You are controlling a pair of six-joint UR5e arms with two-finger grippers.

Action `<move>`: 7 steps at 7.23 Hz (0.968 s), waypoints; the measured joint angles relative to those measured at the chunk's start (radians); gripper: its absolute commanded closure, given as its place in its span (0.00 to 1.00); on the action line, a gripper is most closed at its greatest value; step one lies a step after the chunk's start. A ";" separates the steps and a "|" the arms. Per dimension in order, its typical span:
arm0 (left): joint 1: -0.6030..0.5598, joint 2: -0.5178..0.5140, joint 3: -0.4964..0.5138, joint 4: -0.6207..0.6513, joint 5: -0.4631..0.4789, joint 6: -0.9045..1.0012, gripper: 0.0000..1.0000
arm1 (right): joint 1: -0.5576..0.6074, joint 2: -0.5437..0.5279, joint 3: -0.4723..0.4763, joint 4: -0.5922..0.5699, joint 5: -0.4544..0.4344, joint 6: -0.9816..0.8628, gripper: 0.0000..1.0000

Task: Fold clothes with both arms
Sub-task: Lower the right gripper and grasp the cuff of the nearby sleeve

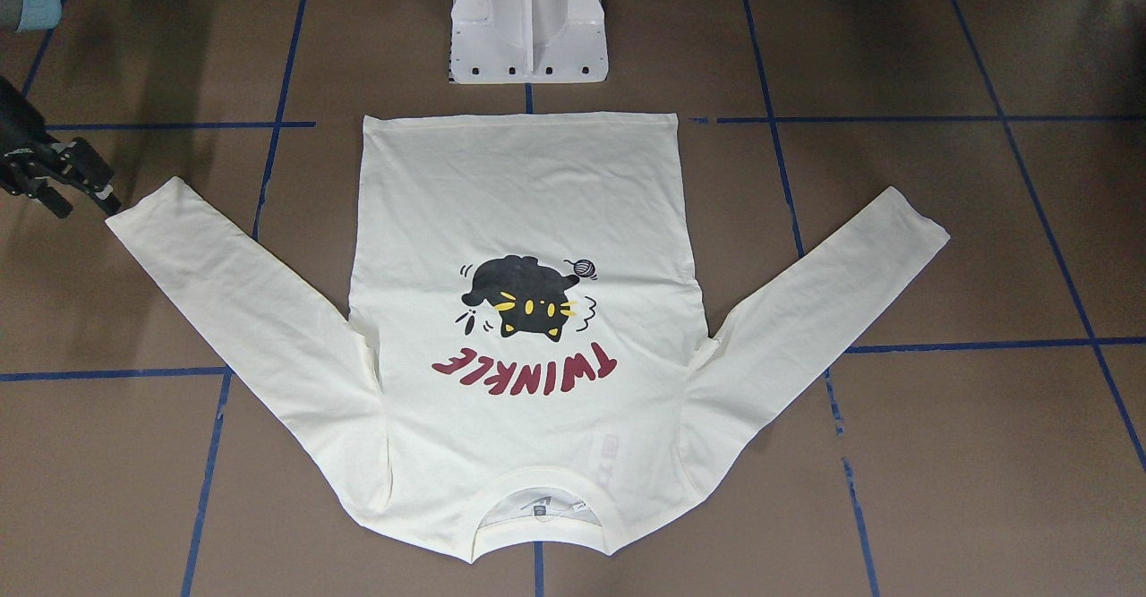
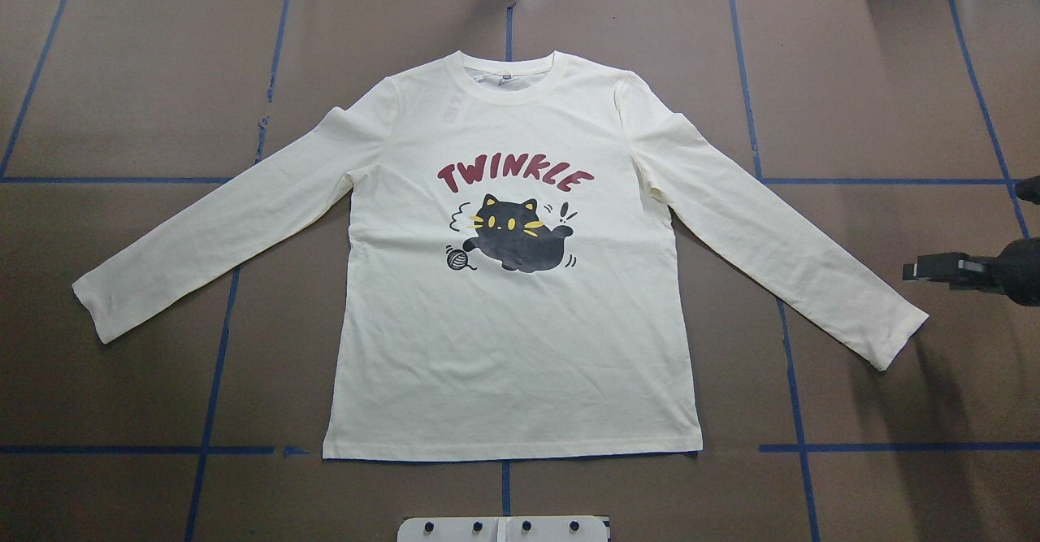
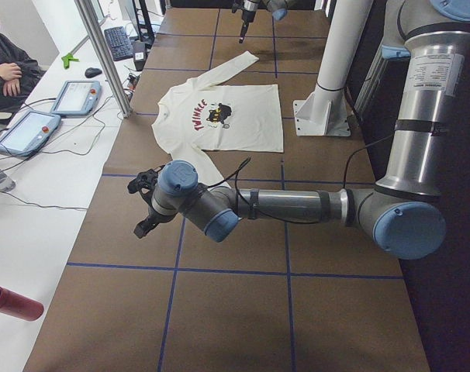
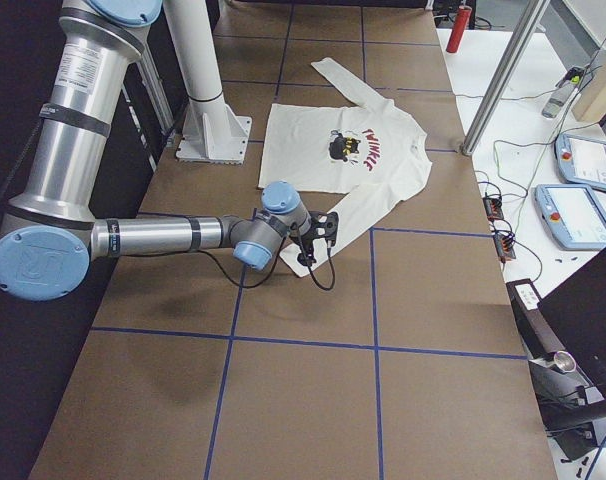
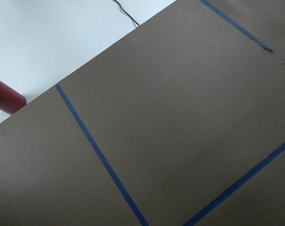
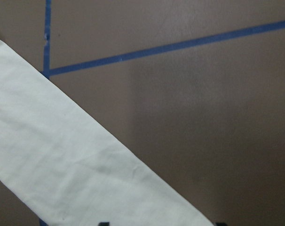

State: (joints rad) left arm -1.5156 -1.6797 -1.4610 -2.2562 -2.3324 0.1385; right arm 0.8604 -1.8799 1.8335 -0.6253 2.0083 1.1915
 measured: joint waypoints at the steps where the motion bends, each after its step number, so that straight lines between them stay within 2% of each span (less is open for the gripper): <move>1: 0.000 0.000 0.000 0.000 0.000 0.000 0.00 | -0.050 -0.010 -0.003 0.000 -0.027 0.029 0.37; 5: 0.000 0.000 0.001 -0.008 0.001 0.000 0.00 | -0.095 -0.024 -0.068 0.001 -0.091 0.020 0.37; 7: 0.000 0.000 0.002 -0.008 0.001 0.000 0.00 | -0.103 -0.018 -0.091 0.001 -0.103 0.013 0.40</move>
State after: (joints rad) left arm -1.5156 -1.6797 -1.4591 -2.2641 -2.3317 0.1381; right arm 0.7573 -1.8984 1.7424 -0.6239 1.9051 1.2041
